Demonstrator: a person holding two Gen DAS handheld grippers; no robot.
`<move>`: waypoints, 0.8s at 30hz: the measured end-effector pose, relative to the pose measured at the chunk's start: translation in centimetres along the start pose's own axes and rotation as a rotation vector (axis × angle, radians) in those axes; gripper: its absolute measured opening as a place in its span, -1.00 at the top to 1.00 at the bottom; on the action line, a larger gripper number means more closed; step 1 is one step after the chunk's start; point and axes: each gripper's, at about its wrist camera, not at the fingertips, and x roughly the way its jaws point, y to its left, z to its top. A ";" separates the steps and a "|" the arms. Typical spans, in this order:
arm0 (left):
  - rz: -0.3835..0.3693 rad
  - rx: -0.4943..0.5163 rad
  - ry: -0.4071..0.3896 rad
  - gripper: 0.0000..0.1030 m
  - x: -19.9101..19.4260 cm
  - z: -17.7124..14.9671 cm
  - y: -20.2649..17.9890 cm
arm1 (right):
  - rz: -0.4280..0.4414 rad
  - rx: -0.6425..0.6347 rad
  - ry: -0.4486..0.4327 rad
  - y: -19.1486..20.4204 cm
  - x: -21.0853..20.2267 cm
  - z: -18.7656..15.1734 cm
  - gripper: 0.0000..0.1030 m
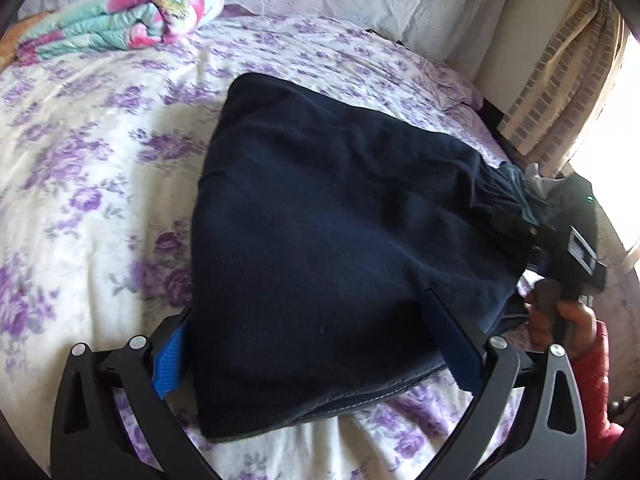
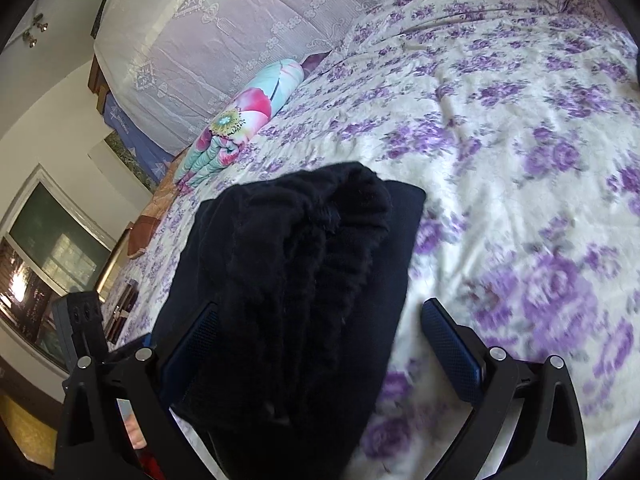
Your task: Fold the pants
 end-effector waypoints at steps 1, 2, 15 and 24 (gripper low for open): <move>-0.031 -0.016 0.010 -0.92 0.1 0.2 0.4 | 0.012 -0.004 0.000 0.1 0.3 0.2 -0.93; -0.067 -0.041 0.018 -0.91 0.2 0.4 0.9 | 0.031 -0.014 0.005 0.4 0.7 0.4 -0.66; -0.042 -0.015 -0.097 0.64 -3.5 3.4 -0.1 | 0.061 -0.144 -0.091 4.7 -2.4 2.1 0.20; 0.063 0.108 -0.235 0.64 -2.4 17.3 -3.9 | 0.001 -0.271 -0.196 7.2 -1.1 16.5 0.20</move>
